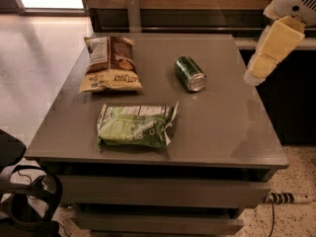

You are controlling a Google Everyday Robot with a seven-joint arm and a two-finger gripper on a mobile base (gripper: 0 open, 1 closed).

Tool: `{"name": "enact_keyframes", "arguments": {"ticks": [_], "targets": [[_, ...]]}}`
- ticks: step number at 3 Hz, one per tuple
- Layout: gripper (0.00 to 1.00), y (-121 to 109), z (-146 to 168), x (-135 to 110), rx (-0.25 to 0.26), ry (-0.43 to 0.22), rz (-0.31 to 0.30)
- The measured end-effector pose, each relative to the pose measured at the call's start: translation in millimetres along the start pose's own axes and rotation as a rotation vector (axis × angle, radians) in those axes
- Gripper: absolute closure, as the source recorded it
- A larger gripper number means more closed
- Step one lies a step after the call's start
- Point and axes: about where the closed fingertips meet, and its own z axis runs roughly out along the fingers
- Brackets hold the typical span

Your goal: Place green can upright

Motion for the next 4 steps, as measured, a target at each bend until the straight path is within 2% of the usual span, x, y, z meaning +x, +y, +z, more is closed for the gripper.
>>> {"name": "enact_keyframes", "arguments": {"ticks": [2, 3, 4], "targets": [[0.00, -35.4, 23.2, -62.9, 0.016, -0.060, 0.284], [0.00, -51.1, 47.6, -76.2, 0.009, -0.023, 0.427], [0.00, -69.4, 83.0, -82.9, -0.028, 0.023, 0.533]]}}
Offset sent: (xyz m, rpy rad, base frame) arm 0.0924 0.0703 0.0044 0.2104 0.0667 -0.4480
